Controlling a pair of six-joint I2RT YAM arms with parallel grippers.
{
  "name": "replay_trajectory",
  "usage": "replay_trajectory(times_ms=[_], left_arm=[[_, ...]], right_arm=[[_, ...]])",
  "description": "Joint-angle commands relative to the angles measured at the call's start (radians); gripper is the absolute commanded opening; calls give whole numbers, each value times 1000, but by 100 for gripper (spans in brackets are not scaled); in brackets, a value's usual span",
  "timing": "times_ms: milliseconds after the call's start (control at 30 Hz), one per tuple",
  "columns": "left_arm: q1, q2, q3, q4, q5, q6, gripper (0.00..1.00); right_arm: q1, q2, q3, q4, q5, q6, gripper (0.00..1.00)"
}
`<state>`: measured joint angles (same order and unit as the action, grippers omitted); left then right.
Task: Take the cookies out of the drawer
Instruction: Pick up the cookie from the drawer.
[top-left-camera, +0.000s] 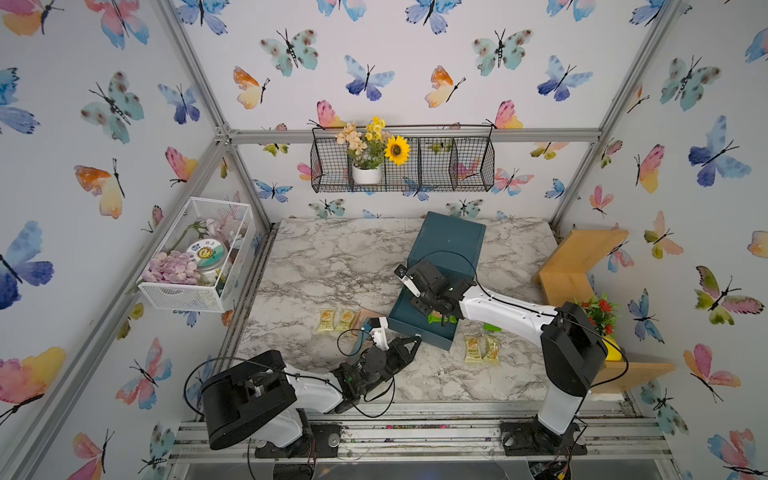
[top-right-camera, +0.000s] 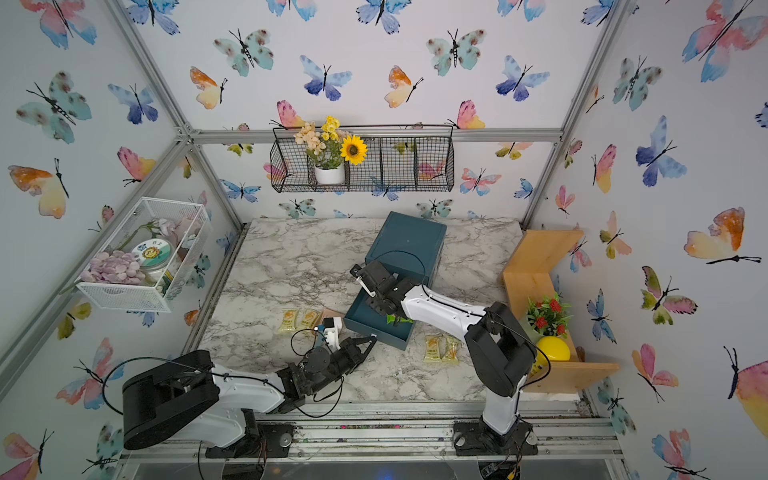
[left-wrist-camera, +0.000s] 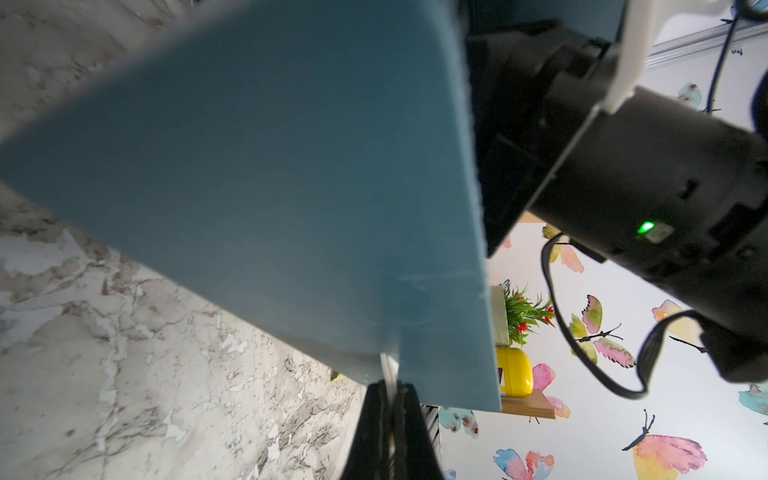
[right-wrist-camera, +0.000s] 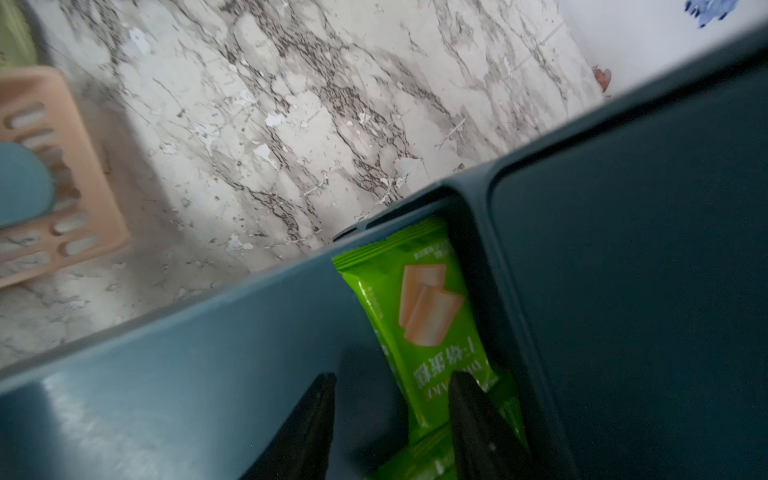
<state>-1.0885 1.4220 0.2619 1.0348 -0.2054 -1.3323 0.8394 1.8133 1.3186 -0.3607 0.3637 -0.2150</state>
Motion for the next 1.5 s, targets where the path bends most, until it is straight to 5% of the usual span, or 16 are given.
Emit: replay_trajectory(times_ms=[0,467,667,1067,1300,1467], left_arm=[[-7,-20,-9,17,-49,12,0],[-5,-21,-6,16,-61,16,0],[-6,-14,-1,18,-54,15,0],[-6,-19,-9,21,-59,15,0],[-6,-22,-12,25,-62,16,0],[-6,-24,-12,27,-64,15,0]], right_arm=[[0,23,13,14,58,-7,49],[0,-13,69,-187,-294,42,47],[0,-66,62,-107,-164,44,45],[-6,52,124,-118,-68,-7,60],[-19,86,134,-150,-83,-4,63],[-19,85,150,-228,-222,30,59]])
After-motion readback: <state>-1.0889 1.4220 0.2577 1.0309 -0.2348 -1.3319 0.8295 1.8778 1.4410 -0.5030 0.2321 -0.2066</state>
